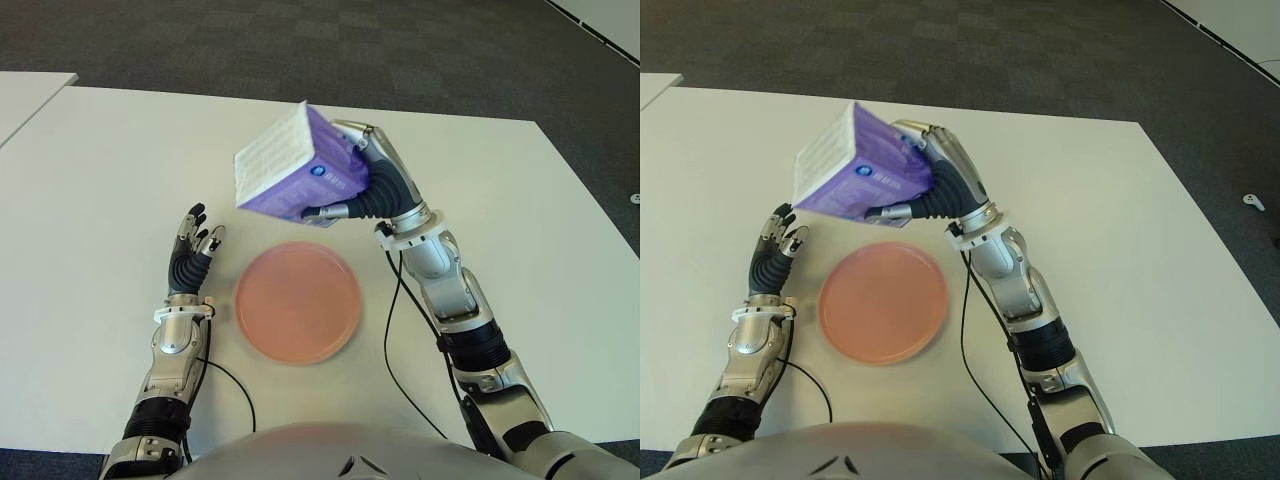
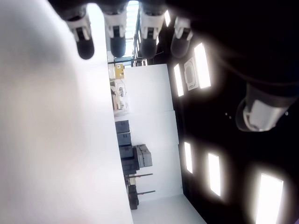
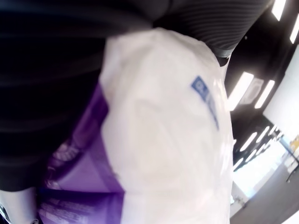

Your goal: Put the tissue paper into the plate.

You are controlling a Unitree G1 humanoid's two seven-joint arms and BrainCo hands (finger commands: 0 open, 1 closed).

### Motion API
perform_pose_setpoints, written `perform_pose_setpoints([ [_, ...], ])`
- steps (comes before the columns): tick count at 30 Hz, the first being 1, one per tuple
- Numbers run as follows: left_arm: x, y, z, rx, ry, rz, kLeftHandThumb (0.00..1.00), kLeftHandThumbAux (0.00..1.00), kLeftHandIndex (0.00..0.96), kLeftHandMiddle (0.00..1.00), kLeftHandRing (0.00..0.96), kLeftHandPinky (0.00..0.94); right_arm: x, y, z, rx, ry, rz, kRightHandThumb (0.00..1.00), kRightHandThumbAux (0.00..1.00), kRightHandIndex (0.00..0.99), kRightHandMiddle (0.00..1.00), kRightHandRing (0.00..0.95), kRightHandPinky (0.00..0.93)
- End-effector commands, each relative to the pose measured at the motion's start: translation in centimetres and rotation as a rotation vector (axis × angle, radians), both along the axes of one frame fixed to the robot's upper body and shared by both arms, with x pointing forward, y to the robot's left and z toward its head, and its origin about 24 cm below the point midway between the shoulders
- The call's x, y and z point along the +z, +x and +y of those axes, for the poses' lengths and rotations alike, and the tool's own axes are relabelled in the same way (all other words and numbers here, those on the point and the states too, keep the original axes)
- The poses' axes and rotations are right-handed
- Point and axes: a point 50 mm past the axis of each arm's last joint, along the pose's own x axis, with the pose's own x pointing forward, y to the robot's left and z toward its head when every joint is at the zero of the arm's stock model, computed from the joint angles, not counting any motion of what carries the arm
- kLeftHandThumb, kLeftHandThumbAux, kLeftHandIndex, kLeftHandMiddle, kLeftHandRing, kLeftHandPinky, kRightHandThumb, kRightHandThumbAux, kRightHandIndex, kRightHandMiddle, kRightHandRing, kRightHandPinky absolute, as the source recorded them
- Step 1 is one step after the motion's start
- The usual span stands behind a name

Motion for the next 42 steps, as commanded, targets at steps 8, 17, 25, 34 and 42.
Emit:
perform_pose_setpoints([
  [8,-2.7,-1.9,0.3,0.008,0.007,0.131,0.000,0.458,0.000,0.000,0.000,0.000,-1.8,-2.2,-0.9,0.282,-0.378,0.143,0.857,0.676,0.404,0.519,0.805,0.795],
  [17,-2.5,-1.9,0.4,0.001,0.022,0.121,0.000,0.435,0.000,0.000,0.000,0.000,-2.8,-2.3,-1.0,0.320,-0.583,0.137,0.856,0.676,0.403,0.521,0.783,0.795],
  [25,-2.5,-1.8,0.3,0.003,0.010,0.126,0.000,0.437,0.000,0.000,0.000,0.000,-4.1,-2.2,-1.0,0.324,-0.716,0.164,0.856,0.676,0.402,0.528,0.778,0.792],
  [34,-2.3,-1.7,0.2,0.011,-0.007,0.120,0.000,0.449,0.000,0.000,0.000,0.000,-6.9,-1.6,-0.3,0.194,-0.751,0.162,0.858,0.675,0.403,0.541,0.824,0.826],
  [42,-2.3,-1.8,0.5,0.008,0.000,0.123,0.000,0.446,0.000,0.000,0.000,0.000,-7.8,-0.9,-0.3,0.172,-0.711,0.122,0.858,0.674,0.406,0.539,0.856,0.842],
])
